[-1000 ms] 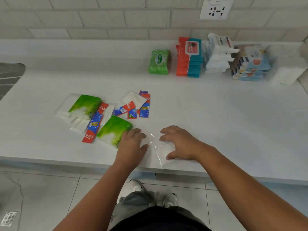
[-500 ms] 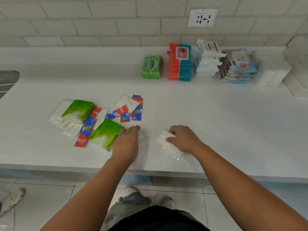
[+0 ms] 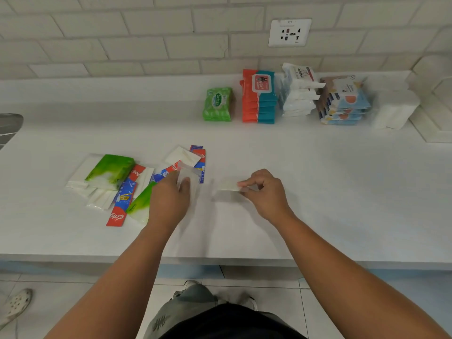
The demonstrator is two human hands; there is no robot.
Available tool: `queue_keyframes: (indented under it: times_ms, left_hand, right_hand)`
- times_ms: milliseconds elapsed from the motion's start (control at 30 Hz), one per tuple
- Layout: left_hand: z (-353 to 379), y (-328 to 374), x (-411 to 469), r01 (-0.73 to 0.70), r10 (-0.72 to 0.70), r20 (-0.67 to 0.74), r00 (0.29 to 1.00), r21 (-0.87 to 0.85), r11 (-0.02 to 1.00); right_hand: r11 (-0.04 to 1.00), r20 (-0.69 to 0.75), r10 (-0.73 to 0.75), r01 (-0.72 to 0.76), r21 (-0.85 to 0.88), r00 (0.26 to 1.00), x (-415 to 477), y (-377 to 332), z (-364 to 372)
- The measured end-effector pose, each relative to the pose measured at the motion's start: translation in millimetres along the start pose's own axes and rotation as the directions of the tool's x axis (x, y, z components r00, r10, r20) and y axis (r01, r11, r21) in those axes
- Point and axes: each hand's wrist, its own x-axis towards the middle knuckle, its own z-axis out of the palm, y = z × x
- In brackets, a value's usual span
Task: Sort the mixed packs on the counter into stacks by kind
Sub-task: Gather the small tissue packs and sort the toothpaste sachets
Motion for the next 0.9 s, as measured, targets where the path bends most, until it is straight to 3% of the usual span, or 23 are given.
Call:
queue_keyframes:
  times_ms: [100, 200, 300, 433, 500, 600, 800, 900]
  left_hand:
    - [-2.2, 2.0, 5.6, 0.141, -0.135, 0.046, 0.99, -0.192, 0.971]
    - [-0.3, 3.5, 9.7, 0.32, -0.287, 0.143, 0.947, -0.36, 0.877]
    - [6.4, 5.1, 9.9, 0.381, -0.292, 0.248, 0.924, -0.499, 0.778]
    - [28.5, 11.7, 6.1, 0.5, -0.305, 0.41, 0.859, -0.548, 0.671]
    - [42.5, 14.9, 4.0, 0.51, -0.3, 0.435, 0.849, -0.525, 0.682]
    - [55.4, 17.8, 4.4, 0.482, -0.294, 0.419, 0.859, -0.468, 0.741]
    - [68.7, 20.3, 8.9, 0.299, -0.213, 0.331, 0.919, -0.235, 0.925]
    - [70.5, 23.0, 9.3, 0.235, -0.188, 0.287, 0.939, -0.139, 0.962]
  right_hand:
    - [0.997, 0.094, 0.015, -0.008, -0.075, 0.995, -8.2, 16.3, -3.2]
    - [0.958, 0.154, -0.006, 0.049, -0.281, 0.988, -14.6, 34.3, -3.3]
    - [0.888, 0.15, -0.086, 0.144, -0.437, 0.985, -17.1, 41.3, -2.4]
    - [0.862, 0.065, -0.114, 0.132, -0.489, 0.991, -20.7, 42.8, -2.5]
    - [0.845, 0.038, -0.143, 0.142, -0.516, 0.989, -21.1, 46.1, -1.9]
    - [0.826, 0.117, -0.072, 0.125, -0.549, 0.991, -20.5, 47.8, 0.9]
    - [0.605, 0.268, -0.024, 0.227, -0.763, 0.963, -21.7, 49.4, 7.6]
    - [0.578, 0.272, -0.028, 0.237, -0.781, 0.962, -22.0, 51.8, 7.8]
